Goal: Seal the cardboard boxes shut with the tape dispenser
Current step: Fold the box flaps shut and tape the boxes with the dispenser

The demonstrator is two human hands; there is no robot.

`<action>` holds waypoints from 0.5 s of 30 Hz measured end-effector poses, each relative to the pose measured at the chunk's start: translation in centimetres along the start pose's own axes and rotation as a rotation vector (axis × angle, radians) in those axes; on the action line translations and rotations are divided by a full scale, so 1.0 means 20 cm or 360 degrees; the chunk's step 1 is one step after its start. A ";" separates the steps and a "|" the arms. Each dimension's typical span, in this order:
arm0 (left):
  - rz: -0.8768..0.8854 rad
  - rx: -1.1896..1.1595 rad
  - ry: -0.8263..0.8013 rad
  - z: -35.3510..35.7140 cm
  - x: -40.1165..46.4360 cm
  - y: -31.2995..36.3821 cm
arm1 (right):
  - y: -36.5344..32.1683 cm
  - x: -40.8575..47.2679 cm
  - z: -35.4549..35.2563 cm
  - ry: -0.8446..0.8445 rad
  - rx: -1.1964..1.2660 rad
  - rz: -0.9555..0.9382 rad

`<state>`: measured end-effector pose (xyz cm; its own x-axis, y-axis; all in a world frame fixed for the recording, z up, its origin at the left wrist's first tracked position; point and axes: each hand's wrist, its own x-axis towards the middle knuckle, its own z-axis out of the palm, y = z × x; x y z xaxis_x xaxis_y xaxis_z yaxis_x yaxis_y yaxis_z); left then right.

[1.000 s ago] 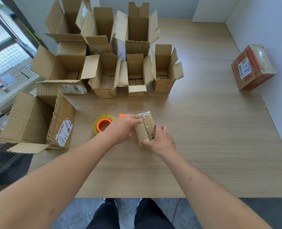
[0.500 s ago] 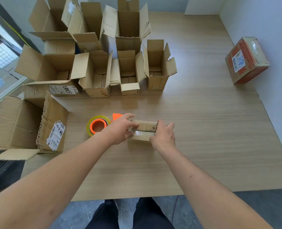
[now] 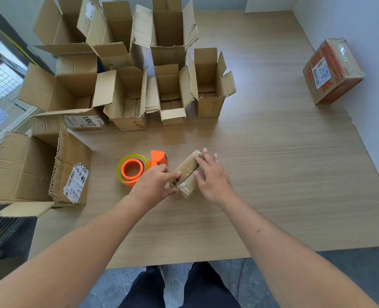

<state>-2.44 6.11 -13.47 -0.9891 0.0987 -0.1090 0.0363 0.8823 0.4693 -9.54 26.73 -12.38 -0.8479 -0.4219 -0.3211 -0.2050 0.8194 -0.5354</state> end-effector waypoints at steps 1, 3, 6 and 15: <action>0.0010 0.0030 0.0020 0.02 -0.01 0.01 | 0.01 -0.01 0.00 0.0085 0.0022 -0.0072; 0.0022 0.0099 0.0046 0.04 -0.01 0.05 | 0.03 -0.05 0.00 0.0338 0.0061 -0.0227; 0.0022 0.0188 0.0098 0.05 0.00 0.11 | 0.08 -0.08 -0.01 0.0252 0.0129 -0.0299; 0.0178 0.0036 0.0148 0.12 0.00 0.12 | 0.17 -0.15 0.00 0.0313 -0.0065 -0.0190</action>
<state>-1.93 9.36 -14.40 -0.9876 0.1550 0.0251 0.1494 0.8784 0.4539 -7.79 30.73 -13.17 -0.8945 -0.4365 -0.0965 -0.3260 0.7847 -0.5272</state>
